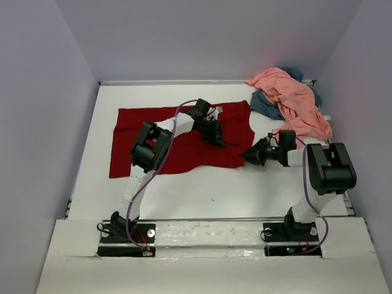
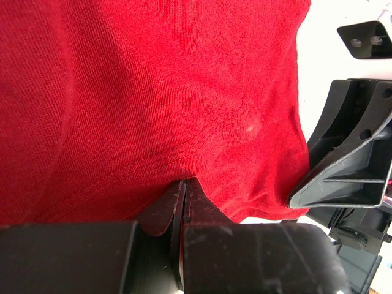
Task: Fold and stack the t-shirts
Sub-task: Grap the side of the flattened tshirt closest away from the robot with both arms
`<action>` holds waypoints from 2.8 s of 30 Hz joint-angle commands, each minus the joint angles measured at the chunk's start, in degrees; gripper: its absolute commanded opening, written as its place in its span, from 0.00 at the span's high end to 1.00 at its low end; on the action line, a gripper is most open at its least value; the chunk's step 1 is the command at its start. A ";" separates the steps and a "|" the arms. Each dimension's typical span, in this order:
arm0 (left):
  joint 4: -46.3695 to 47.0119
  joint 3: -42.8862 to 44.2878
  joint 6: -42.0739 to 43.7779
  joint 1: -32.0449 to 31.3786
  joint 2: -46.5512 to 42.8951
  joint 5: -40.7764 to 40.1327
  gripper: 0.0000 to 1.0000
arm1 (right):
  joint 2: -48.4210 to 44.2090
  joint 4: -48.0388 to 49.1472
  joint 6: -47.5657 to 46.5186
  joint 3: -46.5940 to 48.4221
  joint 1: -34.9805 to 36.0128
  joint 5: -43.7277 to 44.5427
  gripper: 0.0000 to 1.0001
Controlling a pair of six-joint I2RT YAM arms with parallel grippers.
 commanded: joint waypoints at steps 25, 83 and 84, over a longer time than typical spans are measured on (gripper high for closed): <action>-3.43 4.83 0.24 1.61 -4.00 -0.43 0.83 | 18.79 0.08 11.90 31.30 0.67 -4.60 0.97; -1.76 2.46 3.58 9.09 -4.44 4.49 0.83 | 4.37 -67.33 -22.46 49.24 26.24 53.23 0.48; -1.85 2.37 3.67 9.35 -4.35 4.58 0.83 | 4.81 -67.25 -22.38 50.11 26.25 53.23 0.48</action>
